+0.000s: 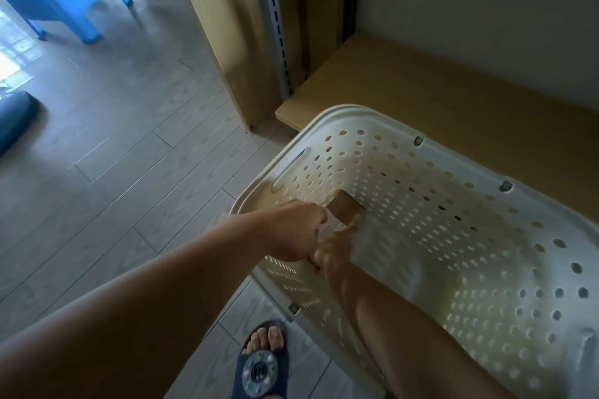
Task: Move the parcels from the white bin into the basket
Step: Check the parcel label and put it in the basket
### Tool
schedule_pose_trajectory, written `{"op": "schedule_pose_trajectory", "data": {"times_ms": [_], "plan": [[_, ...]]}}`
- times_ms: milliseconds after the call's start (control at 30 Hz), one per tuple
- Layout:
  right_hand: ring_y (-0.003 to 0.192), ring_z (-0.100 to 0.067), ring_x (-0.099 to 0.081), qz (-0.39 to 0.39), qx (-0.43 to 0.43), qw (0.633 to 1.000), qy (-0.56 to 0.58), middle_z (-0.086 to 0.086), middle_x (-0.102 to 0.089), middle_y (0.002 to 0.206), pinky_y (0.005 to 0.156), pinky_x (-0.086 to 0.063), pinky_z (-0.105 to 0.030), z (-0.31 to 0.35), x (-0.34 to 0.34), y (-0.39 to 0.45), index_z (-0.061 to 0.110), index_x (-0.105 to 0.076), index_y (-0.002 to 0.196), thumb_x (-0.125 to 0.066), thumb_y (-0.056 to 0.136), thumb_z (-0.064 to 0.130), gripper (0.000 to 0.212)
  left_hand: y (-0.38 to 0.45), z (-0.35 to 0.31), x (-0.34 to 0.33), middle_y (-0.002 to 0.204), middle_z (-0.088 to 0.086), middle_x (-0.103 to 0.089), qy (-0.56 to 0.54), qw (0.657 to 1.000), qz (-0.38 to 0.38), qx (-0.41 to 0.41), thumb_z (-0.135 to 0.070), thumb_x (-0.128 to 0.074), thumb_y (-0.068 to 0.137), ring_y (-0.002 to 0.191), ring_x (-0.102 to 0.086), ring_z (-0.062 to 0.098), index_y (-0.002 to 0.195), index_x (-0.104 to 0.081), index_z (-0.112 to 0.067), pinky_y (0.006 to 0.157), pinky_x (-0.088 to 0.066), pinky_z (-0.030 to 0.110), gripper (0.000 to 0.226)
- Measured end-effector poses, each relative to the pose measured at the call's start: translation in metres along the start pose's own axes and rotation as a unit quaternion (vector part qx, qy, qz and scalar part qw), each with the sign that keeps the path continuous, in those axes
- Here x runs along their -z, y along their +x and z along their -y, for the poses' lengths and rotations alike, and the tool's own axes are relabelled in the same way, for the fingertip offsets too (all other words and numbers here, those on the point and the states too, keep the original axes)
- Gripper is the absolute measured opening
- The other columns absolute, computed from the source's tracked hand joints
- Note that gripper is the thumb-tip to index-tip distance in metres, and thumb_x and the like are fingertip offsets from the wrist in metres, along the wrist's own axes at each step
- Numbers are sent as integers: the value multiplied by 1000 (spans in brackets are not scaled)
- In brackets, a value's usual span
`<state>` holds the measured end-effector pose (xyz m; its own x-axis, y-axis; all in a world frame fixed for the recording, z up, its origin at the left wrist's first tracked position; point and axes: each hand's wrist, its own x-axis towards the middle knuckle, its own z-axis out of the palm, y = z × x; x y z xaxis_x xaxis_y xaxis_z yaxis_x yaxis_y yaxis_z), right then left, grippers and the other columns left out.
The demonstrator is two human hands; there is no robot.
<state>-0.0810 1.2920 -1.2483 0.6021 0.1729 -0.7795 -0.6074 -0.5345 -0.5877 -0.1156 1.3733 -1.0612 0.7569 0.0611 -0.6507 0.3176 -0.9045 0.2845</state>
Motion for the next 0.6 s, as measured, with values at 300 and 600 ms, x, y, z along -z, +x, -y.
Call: {"op": "schedule_pose_trajectory", "data": {"times_ms": [300, 600], "plan": [[100, -34, -72, -30, -30, 999, -7, -18, -66, 125, 70, -65, -52, -6, 12, 13, 6, -40, 143, -93, 73, 19, 88, 2, 5, -3, 146, 10, -55, 42, 999, 27, 13, -10, -43, 102, 134, -51, 28, 149, -44, -15, 110, -45, 44, 47], [118, -21, -65, -15, 87, 992, -92, -2, -65, 130, 97, -50, -27, -23, 60, -19, 11, -43, 137, -96, 68, 18, 87, -5, -11, 10, 146, 8, -55, 33, 999, -2, -35, -26, -50, 104, 131, -53, 28, 149, -40, -15, 106, -48, 45, 47]]}}
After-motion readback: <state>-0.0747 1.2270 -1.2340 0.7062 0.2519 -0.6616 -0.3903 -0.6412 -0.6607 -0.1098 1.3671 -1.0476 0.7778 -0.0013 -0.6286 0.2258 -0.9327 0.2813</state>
